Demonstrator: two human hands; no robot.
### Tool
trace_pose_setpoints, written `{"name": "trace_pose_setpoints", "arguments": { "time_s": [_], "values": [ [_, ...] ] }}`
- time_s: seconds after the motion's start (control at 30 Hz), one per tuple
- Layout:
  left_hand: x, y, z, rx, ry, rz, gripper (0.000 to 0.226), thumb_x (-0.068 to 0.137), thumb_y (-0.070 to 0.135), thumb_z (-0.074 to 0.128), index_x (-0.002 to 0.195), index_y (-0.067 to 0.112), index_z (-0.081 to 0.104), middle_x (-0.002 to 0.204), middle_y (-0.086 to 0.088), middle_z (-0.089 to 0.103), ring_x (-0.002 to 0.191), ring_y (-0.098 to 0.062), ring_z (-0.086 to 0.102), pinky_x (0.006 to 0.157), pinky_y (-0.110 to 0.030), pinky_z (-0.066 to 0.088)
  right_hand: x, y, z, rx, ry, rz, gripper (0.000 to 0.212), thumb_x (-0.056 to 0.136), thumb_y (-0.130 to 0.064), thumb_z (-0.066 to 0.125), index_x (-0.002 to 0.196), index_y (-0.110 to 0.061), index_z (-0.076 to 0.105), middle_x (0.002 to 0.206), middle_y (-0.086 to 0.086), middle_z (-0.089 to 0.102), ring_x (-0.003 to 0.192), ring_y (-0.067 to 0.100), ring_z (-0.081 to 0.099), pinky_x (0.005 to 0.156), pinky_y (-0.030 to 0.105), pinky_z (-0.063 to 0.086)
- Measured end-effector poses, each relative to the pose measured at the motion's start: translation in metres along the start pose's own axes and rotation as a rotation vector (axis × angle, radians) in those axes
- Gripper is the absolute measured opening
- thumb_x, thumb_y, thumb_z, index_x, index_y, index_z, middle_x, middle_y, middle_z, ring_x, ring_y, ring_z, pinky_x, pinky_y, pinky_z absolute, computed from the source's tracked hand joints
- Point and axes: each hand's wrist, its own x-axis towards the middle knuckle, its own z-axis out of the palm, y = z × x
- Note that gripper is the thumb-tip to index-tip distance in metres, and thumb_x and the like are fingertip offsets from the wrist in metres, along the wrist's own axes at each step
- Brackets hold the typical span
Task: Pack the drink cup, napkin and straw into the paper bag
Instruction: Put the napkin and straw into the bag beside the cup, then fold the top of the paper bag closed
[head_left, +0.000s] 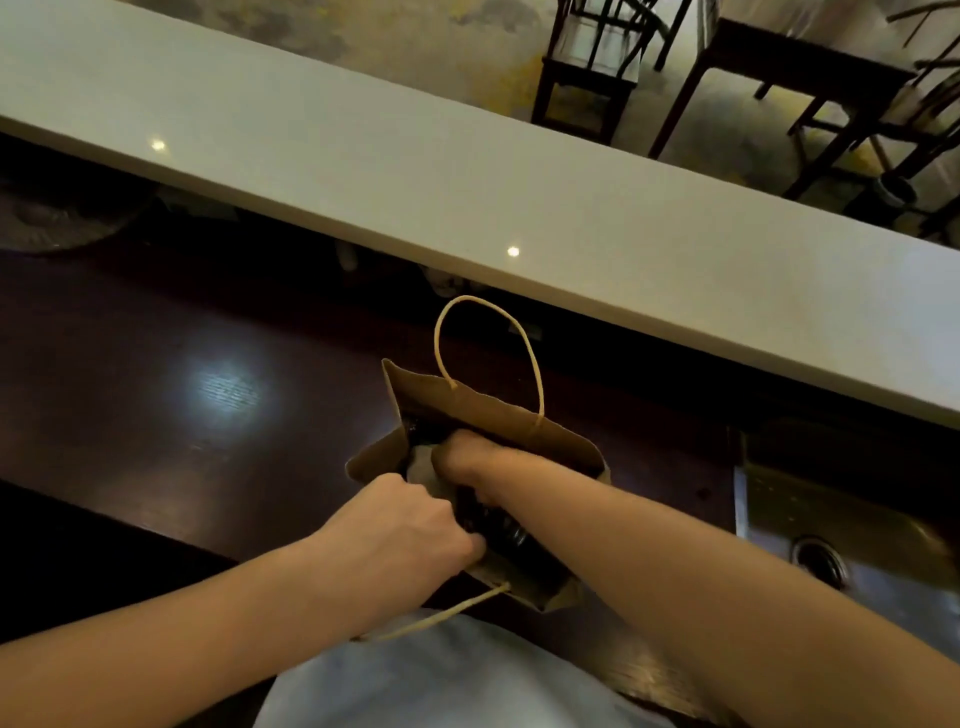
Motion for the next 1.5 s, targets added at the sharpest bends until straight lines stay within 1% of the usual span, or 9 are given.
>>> {"name": "trace_pose_setpoints", "arguments": {
  "time_s": [0.1, 0.23, 0.33, 0.53, 0.73, 0.93, 1.17, 1.4, 1.5],
  "values": [
    [-0.003, 0.002, 0.000, -0.006, -0.041, -0.005, 0.026, 0.099, 0.013, 0.045, 0.120, 0.025, 0.054, 0.098, -0.008, 0.071, 0.090, -0.033, 0.068, 0.062, -0.037, 0.036, 0.001, 0.004, 0.006, 0.144, -0.050, 0.025, 0.039, 0.101, -0.006, 0.038, 0.137, 0.008, 0.045, 0.145, 0.026, 0.047, 0.130, 0.037, 0.049, 0.089, 0.036, 0.047],
    [-0.004, 0.001, 0.007, -0.013, -0.033, -0.012, 0.026, 0.098, 0.010, 0.045, 0.118, 0.024, 0.053, 0.096, -0.006, 0.072, 0.086, -0.033, 0.068, 0.062, -0.038, 0.044, -0.002, 0.006, 0.010, 0.195, -0.069, 0.024, 0.040, 0.100, -0.004, 0.038, 0.138, 0.008, 0.044, 0.144, 0.026, 0.047, 0.065, 0.011, 0.050, 0.054, 0.019, 0.037],
    [-0.004, 0.000, 0.008, -0.019, -0.006, -0.024, 0.024, 0.097, 0.011, 0.047, 0.116, 0.025, 0.054, 0.094, -0.004, 0.072, 0.082, -0.030, 0.068, 0.059, -0.037, 0.041, 0.006, 0.008, 0.011, 0.104, -0.016, -0.015, 0.040, 0.099, -0.004, 0.039, 0.136, 0.009, 0.045, 0.114, 0.020, 0.052, 0.058, 0.007, 0.037, 0.054, 0.019, 0.036],
    [-0.003, -0.003, 0.002, -0.018, -0.005, -0.028, 0.028, 0.099, 0.012, 0.045, 0.121, 0.029, 0.053, 0.096, -0.003, 0.071, 0.085, -0.028, 0.068, 0.060, -0.038, 0.044, -0.024, -0.003, -0.010, -0.133, -0.025, -0.113, 0.022, 0.097, -0.008, 0.044, 0.112, -0.004, 0.059, 0.082, 0.006, 0.054, 0.073, 0.019, 0.055, 0.080, 0.036, 0.050],
    [-0.009, -0.024, -0.009, -0.181, 0.294, 0.063, 0.026, 0.098, 0.046, 0.042, 0.111, 0.035, 0.061, 0.100, 0.005, 0.073, 0.092, -0.020, 0.070, 0.070, -0.039, 0.058, -0.132, 0.028, -0.083, -0.001, -0.181, -0.421, 0.028, 0.100, -0.016, 0.050, 0.121, -0.021, 0.068, 0.115, -0.001, 0.073, 0.109, 0.010, 0.068, 0.096, 0.031, 0.053],
    [-0.030, -0.069, -0.013, -0.601, 0.753, 0.091, 0.054, 0.070, 0.055, 0.079, 0.112, 0.024, 0.067, 0.109, 0.013, 0.063, 0.103, -0.009, 0.058, 0.089, -0.021, 0.047, -0.173, 0.113, -0.109, 0.492, 0.324, -0.564, 0.048, 0.064, -0.048, 0.081, 0.102, -0.019, 0.075, 0.093, 0.014, 0.075, 0.079, 0.028, 0.073, 0.068, 0.029, 0.061],
    [-0.027, -0.088, 0.053, -1.381, 0.593, -0.099, 0.083, 0.031, 0.066, 0.090, 0.105, 0.045, 0.060, 0.106, 0.016, 0.069, 0.098, -0.005, 0.065, 0.088, -0.014, 0.047, -0.124, 0.167, -0.053, 0.618, 0.273, -0.408, 0.068, 0.058, -0.022, 0.092, 0.119, -0.022, 0.062, 0.117, -0.005, 0.071, 0.111, 0.012, 0.066, 0.089, 0.023, 0.056],
    [0.011, -0.067, 0.110, -1.358, 0.459, -0.348, 0.069, 0.049, 0.021, 0.097, 0.109, 0.032, 0.066, 0.106, 0.021, 0.075, 0.101, 0.000, 0.068, 0.088, -0.024, 0.051, -0.076, 0.177, -0.026, 0.466, 0.187, -0.396, 0.067, 0.065, 0.003, 0.086, 0.119, -0.025, 0.059, 0.115, -0.015, 0.070, 0.107, 0.000, 0.065, 0.090, 0.013, 0.048],
    [0.023, -0.064, 0.121, -1.433, 0.425, -0.408, 0.064, 0.047, 0.037, 0.094, 0.105, 0.024, 0.070, 0.097, 0.007, 0.079, 0.094, -0.010, 0.074, 0.083, -0.029, 0.057, -0.053, 0.179, -0.010, 0.438, 0.170, -0.352, 0.062, 0.066, 0.002, 0.086, 0.115, -0.023, 0.059, 0.107, -0.015, 0.074, 0.105, 0.001, 0.066, 0.091, 0.018, 0.049]
  ]
}}
